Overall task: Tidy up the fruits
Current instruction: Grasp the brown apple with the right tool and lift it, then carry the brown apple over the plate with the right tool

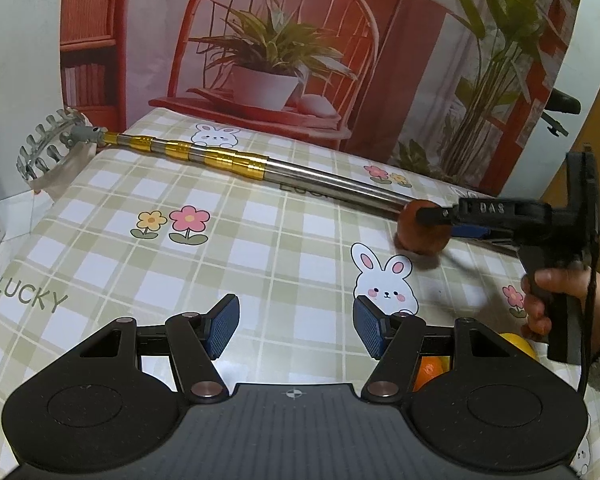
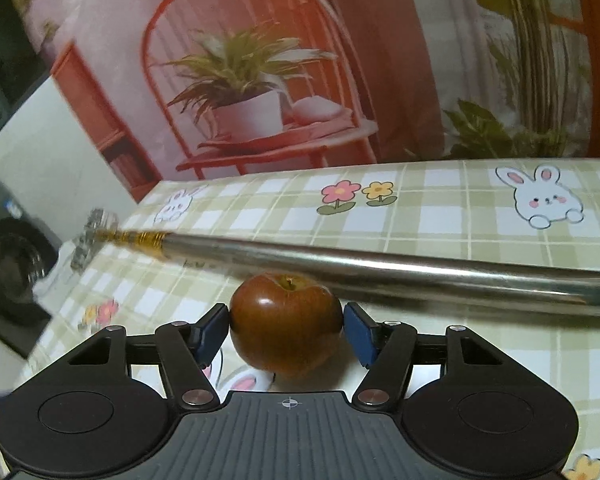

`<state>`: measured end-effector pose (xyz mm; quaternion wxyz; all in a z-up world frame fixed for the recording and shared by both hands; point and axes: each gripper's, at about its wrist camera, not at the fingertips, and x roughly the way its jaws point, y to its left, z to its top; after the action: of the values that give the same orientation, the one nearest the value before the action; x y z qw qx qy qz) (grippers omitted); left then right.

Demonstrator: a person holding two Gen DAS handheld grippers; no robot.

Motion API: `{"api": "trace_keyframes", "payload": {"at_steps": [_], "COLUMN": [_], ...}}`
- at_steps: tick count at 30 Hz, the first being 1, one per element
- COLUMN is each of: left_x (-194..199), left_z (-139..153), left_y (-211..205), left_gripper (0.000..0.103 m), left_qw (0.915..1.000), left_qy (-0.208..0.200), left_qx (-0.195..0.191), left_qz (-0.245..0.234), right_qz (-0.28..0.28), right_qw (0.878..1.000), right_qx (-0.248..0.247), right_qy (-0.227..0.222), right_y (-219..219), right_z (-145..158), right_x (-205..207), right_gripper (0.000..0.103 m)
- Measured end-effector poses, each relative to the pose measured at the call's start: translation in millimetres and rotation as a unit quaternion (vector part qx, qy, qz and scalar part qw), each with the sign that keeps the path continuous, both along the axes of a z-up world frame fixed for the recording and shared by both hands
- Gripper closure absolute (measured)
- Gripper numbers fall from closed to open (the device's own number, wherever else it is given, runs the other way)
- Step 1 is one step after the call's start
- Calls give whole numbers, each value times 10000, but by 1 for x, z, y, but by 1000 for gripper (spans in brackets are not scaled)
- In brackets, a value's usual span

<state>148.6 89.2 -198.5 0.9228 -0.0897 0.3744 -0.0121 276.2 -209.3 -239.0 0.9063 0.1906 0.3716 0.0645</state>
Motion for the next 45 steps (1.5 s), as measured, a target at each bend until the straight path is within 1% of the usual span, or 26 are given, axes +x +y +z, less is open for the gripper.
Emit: {"api": "trace_keyframes", "payload": {"at_steps": [3, 6, 8, 9, 11, 15, 17, 19, 23, 27, 30, 35, 40, 45], "left_x": [-1, 0, 0, 0, -1, -2, -2, -2, 0, -1, -2, -8, -16, -24], "left_z": [0, -1, -1, -2, -2, -2, -3, -4, -6, -7, -6, -5, -1, 9], "left_y": [0, -1, -2, -4, -5, -6, -5, -4, -1, -1, -1, -5, -12, -21], "left_gripper": [38, 38, 38, 38, 38, 38, 38, 38, 38, 38, 38, 38, 38, 38], "left_qw": [10000, 10000, 10000, 10000, 9999, 9999, 9999, 9999, 9999, 9999, 9999, 9998, 9997, 9994], "left_qy": [-1, 19, 29, 32, 31, 26, 47, 61, 86, 103, 100, 114, 90, -42], "left_qx": [-10, -37, -34, -32, -35, -26, -37, -47, -82, -110, -117, -152, -160, -149], "left_qz": [-20, -43, -59, -69, -94, -123, -103, -81, -50, -33, -30, -91, -183, -318], "right_qz": [230, 429, 492, 501, 492, 495, 522, 535, 625, 690, 731, 759, 638, 644], "right_qw": [9994, 9984, 9979, 9981, 9984, 9986, 9985, 9981, 9972, 9962, 9949, 9944, 9958, 9949], "right_qx": [-268, -371, -418, -371, -284, -158, -115, -206, -333, -485, -663, -738, -566, -454], "right_qy": [-35, -51, -34, -10, 50, 68, 108, 217, 243, 225, 203, 17, -340, -628], "right_y": [8, 14, 15, 14, 13, 14, 16, 19, 22, 26, 31, 31, 21, 19], "right_z": [4, 5, 6, 6, 4, -1, -3, -4, -4, -2, 0, 12, 38, 59], "right_x": [-16, -30, -34, -33, -28, -14, -7, 2, 11, 9, 1, -25, -60, -100], "right_gripper": [45, 44, 42, 42, 37, 37, 39, 39, 40, 41, 41, 41, 41, 41]}}
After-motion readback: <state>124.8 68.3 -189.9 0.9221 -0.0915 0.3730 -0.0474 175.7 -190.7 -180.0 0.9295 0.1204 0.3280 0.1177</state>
